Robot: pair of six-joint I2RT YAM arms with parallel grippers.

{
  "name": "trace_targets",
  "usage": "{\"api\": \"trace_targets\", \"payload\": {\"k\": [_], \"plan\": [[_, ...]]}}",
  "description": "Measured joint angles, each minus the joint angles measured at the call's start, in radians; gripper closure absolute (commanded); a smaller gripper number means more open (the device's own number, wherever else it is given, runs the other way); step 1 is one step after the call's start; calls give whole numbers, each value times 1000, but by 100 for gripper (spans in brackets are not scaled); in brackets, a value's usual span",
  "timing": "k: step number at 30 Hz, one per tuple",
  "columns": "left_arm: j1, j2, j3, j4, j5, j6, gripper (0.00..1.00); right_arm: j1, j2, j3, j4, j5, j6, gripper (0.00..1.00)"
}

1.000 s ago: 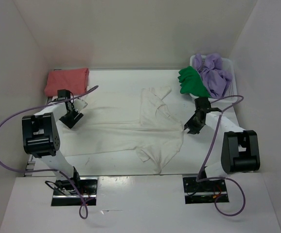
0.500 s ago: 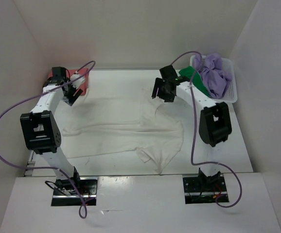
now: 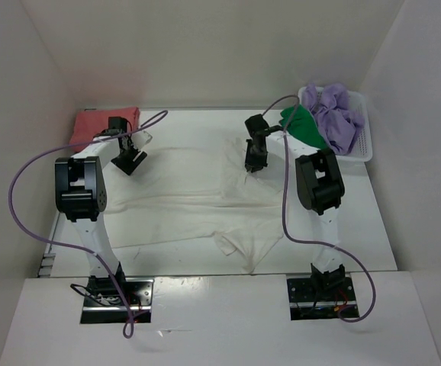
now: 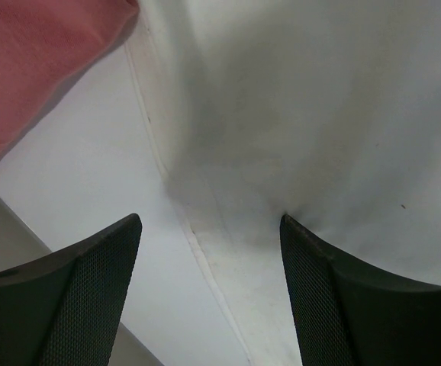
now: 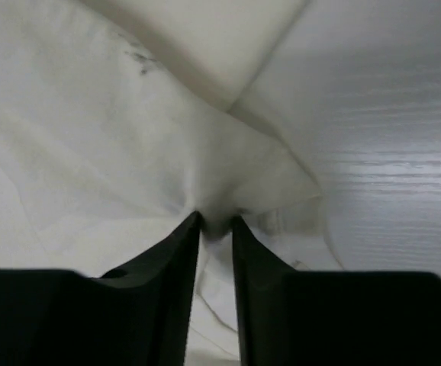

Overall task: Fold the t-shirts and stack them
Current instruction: Flatten out the tshirt

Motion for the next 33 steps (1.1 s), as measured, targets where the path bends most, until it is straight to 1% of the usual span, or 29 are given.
{"api": "trace_targets", "payload": {"k": [1,3,4,6,9,12,13,15,16,18,21,22,23,25,26,28,29,33], "plan": [[-2,0,-3,7,-7,1,19,-9,-14,-26,11,-7,8,83],[-4,0,-6,15,-18,1,19,-35,-48,-87,33,-14,24,91],[-5,0,-6,17,-22,0,19,-54,-71,-124,44,-16,35,97],[-4,0,-6,22,-26,-1,19,-104,-123,-203,52,-14,52,100],[-4,2,-5,22,-29,-1,19,-193,-190,-299,56,-7,64,100],[-5,6,0,19,-34,-1,19,-256,-237,-365,53,0,73,100],[-5,6,1,18,-36,-1,19,-269,-243,-373,51,0,68,92],[-8,6,0,18,-40,0,19,-274,-247,-381,52,5,70,87],[-10,4,-6,24,-43,1,19,-272,-249,-383,55,6,68,81],[-15,-5,-21,36,-51,4,19,-267,-256,-392,58,7,66,79],[-18,-21,-48,60,-58,4,19,-267,-269,-406,55,13,66,61],[-18,-25,-54,66,-58,4,19,-265,-273,-409,55,13,66,57],[-18,-28,-57,69,-59,4,19,-263,-277,-410,53,12,64,51],[-18,-34,-59,65,-59,3,18,-249,-289,-410,49,13,63,47],[-18,-36,-59,56,-58,2,17,-240,-298,-410,48,15,61,43],[-17,-51,-61,29,-50,0,13,-202,-321,-401,36,15,57,40],[-18,-65,-65,12,-43,1,13,-180,-335,-394,33,15,55,36],[-24,-188,-77,-79,-21,14,11,-89,-424,-380,28,13,60,28]]}}
